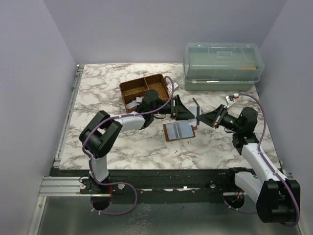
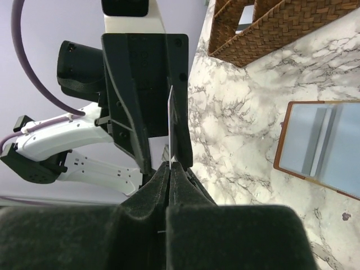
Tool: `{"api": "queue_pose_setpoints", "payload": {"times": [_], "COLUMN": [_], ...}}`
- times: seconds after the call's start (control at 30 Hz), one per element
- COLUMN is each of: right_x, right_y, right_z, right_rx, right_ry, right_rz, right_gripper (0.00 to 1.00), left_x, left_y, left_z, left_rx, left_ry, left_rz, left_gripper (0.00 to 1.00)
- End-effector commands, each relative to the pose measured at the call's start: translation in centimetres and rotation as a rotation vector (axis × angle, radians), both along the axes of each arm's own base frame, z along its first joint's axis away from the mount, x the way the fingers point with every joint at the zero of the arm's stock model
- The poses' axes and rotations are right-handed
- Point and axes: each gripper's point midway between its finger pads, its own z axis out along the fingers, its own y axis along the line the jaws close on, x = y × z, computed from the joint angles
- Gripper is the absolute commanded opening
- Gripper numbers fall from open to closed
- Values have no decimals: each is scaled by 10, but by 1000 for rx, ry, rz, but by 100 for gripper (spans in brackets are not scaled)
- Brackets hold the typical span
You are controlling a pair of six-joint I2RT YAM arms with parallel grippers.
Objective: Put the credit cards into the card holder
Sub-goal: Pick up the credit card from the storage box, then insert the credit card into the card holder.
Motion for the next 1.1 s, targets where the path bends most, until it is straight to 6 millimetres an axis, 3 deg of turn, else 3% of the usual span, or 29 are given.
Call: {"api": "queue_pose_setpoints", "payload": {"times": [0.0, 0.1, 0.23, 0.6, 0.73, 0.93, 1.07], "right_x": [-8, -11, -8, -2, 4, 6, 8], "right_y": [1, 1, 0, -5, -11, -18, -25], "right_z": [6, 3, 4, -5, -25, -45, -60], "right_rx": [2, 3, 0, -46, -123, -205, -295], "right_ry": [-46, -49, -42, -9, 48, 69, 104], "right_rz": [26, 27, 12, -34, -74, -95, -109], "right_gripper": [0, 0, 0, 0, 7, 34, 44], "left_x": [-8, -9, -10, -4, 3, 25, 33], "left_y": [8, 9, 12, 11, 13, 24, 39], "left_z": [23, 29, 35, 10, -16, -69, -99], "left_rx": [-97, -162, -245, -151, -8, 270, 439], "left_ry": [15, 48, 86, 64, 27, 56, 95], "left_rz": [-24, -31, -48, 25, 84, 200, 247], "left_gripper": [39, 39, 28, 0, 0, 0, 0]}}
